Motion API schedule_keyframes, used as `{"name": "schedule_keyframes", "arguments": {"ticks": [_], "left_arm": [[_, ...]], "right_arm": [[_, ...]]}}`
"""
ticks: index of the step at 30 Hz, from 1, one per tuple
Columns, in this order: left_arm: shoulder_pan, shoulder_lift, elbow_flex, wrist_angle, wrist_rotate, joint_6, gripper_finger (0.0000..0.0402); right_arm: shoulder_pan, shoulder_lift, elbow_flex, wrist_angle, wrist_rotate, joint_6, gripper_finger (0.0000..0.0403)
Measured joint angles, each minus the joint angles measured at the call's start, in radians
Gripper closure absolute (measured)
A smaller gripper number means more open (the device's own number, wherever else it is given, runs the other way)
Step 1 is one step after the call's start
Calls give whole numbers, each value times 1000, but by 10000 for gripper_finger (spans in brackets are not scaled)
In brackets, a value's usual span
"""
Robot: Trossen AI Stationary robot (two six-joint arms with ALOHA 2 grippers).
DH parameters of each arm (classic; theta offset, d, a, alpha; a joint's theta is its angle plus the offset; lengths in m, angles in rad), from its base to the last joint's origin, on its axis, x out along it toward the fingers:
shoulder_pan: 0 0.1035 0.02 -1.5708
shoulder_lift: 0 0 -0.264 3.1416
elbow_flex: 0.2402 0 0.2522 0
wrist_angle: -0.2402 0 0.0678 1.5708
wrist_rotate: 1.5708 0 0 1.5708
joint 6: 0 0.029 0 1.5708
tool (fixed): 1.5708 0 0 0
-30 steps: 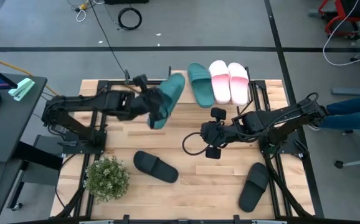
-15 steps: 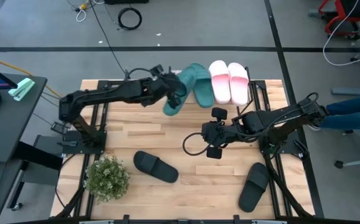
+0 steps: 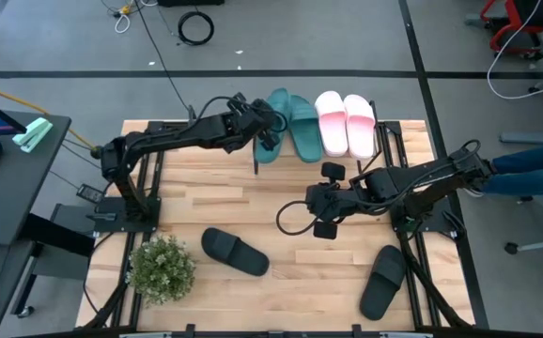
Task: Pick and place slides into the shelf
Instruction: Put the green slipper on the shelf
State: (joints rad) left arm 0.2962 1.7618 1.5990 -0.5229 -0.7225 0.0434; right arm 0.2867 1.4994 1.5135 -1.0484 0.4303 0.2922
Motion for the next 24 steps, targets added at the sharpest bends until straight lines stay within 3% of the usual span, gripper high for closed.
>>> {"name": "schedule_keyframes", "arguments": {"ticks": [15, 24], "left_arm": [[-1, 6, 0, 1, 27, -14, 369], [-1, 6, 0, 2, 80, -21, 285]], "right_arm": [[0, 0, 0, -11, 0, 48, 317], [0, 0, 0, -11, 0, 49, 317]]}}
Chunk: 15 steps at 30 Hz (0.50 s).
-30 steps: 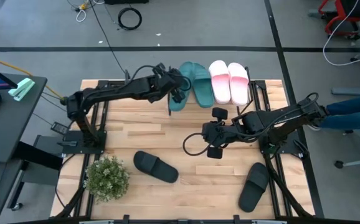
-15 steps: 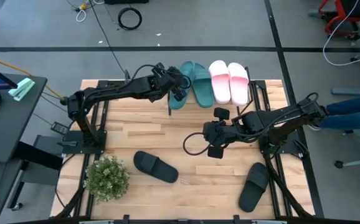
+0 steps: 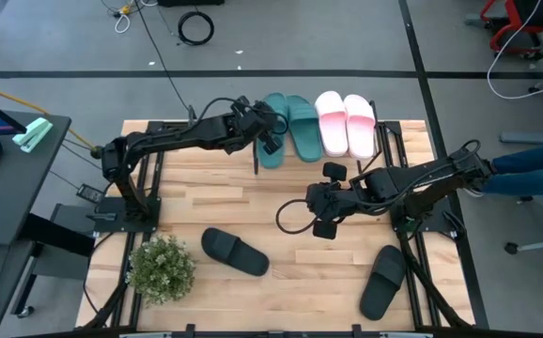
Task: Pick and place slides into the shelf
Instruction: Put the green slipper on the shelf
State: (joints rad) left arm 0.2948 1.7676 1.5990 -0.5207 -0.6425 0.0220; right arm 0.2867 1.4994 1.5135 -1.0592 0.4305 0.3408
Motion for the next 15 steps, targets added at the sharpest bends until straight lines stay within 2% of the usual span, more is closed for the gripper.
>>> {"name": "schedule_keyframes", "arguments": {"ticks": [5, 11, 15], "left_arm": [[1, 0, 0, 0, 1, -12, 238], [5, 0, 0, 1, 1, -10, 215], [32, 0, 0, 8, 4, 100, 207]], "right_arm": [[0, 0, 0, 0, 0, 0, 317], [0, 0, 0, 0, 0, 0, 317], [0, 0, 0, 0, 0, 1, 317]]}}
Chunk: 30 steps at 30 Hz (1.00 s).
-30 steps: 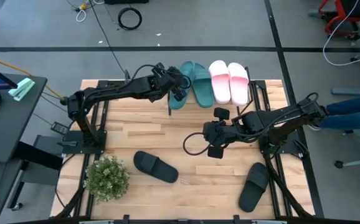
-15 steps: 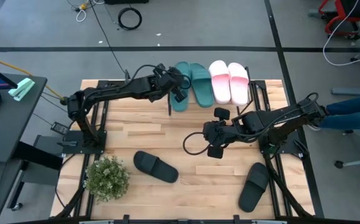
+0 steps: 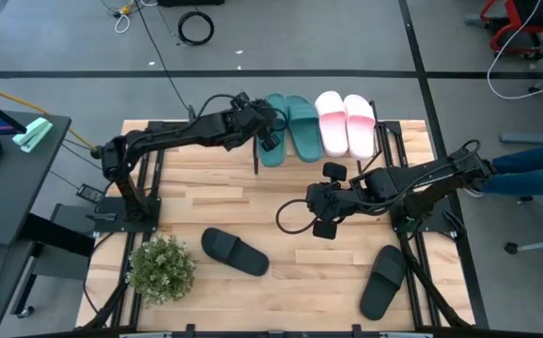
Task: Pick and place slides into the shelf
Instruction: Put the green slipper on the shelf
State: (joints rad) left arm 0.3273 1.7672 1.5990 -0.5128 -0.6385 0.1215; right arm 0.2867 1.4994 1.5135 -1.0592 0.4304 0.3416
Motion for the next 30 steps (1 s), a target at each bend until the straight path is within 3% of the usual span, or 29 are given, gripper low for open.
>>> {"name": "schedule_keyframes", "arguments": {"ticks": [5, 10, 17, 22, 30], "left_arm": [[27, 0, 0, 5, 10, 0, 195], [41, 0, 0, 2, 129, -27, 192], [46, 0, 0, 15, 134, 16, 195], [76, 14, 1, 16, 205, 5, 190], [96, 96, 2, 37, 208, -5, 202]], "right_arm": [[0, 0, 0, 0, 0, 1, 317], [0, 0, 0, 0, 0, 0, 317], [0, 0, 0, 0, 0, 0, 317], [0, 0, 0, 0, 0, 0, 317], [15, 0, 0, -3, 0, 16, 317]]}}
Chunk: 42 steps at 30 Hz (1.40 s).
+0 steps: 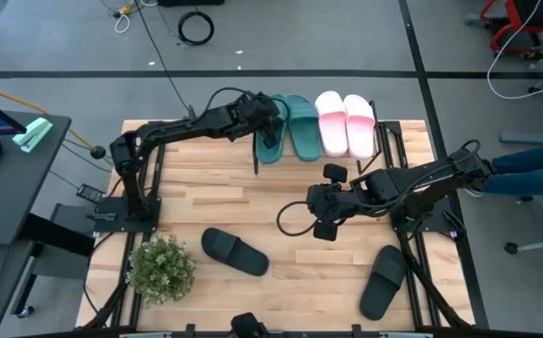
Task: Pick and place slides into the shelf
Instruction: Put the green slipper on the shelf
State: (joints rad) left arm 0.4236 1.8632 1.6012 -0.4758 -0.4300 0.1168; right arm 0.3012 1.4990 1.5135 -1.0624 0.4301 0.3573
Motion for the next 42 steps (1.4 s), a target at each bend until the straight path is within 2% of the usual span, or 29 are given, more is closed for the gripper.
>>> {"name": "schedule_keyframes", "arguments": {"ticks": [17, 28, 36, 42], "left_arm": [[-13, 0, -1, -7, 6, 10, 199], [-84, -12, 74, -89, -15, 53, 163], [-143, -12, 79, -110, -26, 54, 159], [-206, -26, 79, -178, -126, 62, 165]], "right_arm": [[16, 0, 0, -7, 16, 7, 317], [16, 0, 0, -7, 15, 30, 317], [16, 0, 0, -7, 15, 39, 317], [16, 0, -9, -4, 16, 37, 317]]}}
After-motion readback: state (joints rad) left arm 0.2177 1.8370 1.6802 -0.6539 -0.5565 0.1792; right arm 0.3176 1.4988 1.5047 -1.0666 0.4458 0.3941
